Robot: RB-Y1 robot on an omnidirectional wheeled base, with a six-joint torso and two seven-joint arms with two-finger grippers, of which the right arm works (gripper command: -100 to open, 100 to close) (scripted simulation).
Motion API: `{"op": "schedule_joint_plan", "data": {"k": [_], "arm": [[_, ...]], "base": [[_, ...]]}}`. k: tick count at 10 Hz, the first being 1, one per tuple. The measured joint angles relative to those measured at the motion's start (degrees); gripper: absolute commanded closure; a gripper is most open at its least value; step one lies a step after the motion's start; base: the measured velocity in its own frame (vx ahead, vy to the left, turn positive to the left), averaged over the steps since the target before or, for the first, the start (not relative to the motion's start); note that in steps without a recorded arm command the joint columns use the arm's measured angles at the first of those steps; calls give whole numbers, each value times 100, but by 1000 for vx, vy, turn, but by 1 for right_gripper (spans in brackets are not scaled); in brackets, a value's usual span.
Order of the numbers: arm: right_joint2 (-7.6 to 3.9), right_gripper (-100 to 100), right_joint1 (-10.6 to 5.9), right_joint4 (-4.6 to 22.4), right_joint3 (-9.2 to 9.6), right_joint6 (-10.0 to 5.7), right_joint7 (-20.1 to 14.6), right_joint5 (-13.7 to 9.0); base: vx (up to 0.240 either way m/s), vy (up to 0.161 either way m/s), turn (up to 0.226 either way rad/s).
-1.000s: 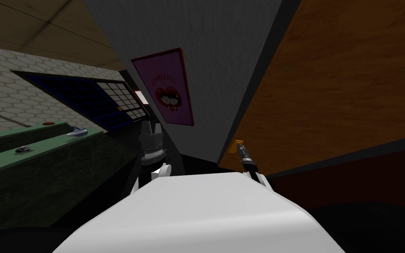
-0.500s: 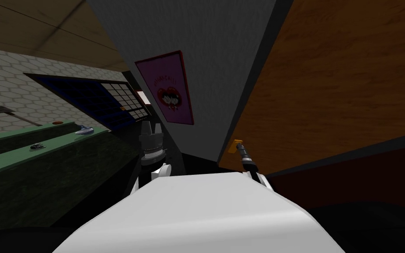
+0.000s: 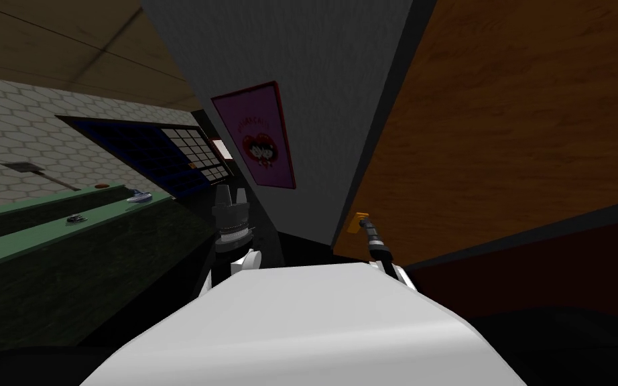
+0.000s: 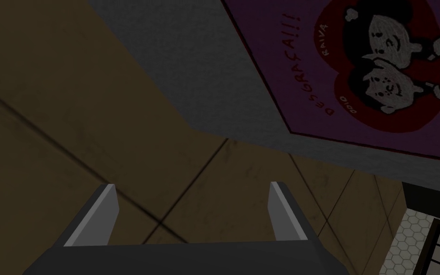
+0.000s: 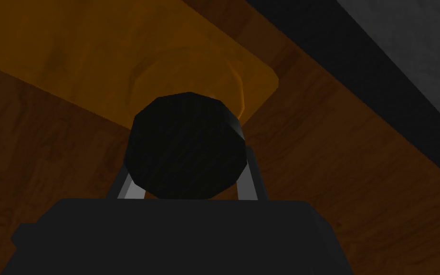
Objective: Pull the door open
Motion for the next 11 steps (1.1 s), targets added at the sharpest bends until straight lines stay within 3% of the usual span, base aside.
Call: {"op": "schedule_joint_plan", "data": {"k": [2, 5, 7, 9, 11], "arm": [[10, 100, 89, -118, 125, -11, -264, -292], [-80, 100, 124, -98, 271, -41, -673, -746], [-100, 100, 230, -277, 375, 34, -923, -1008], [-191, 100, 164, -132, 455, -32, -1189, -1285], [-201, 100, 189, -181, 553, 4, -1404, -1542]], "base": [[-62, -30, 43], [-45, -16, 31], [-49, -19, 37], [-56, -19, 34], [-47, -31, 55]]}}
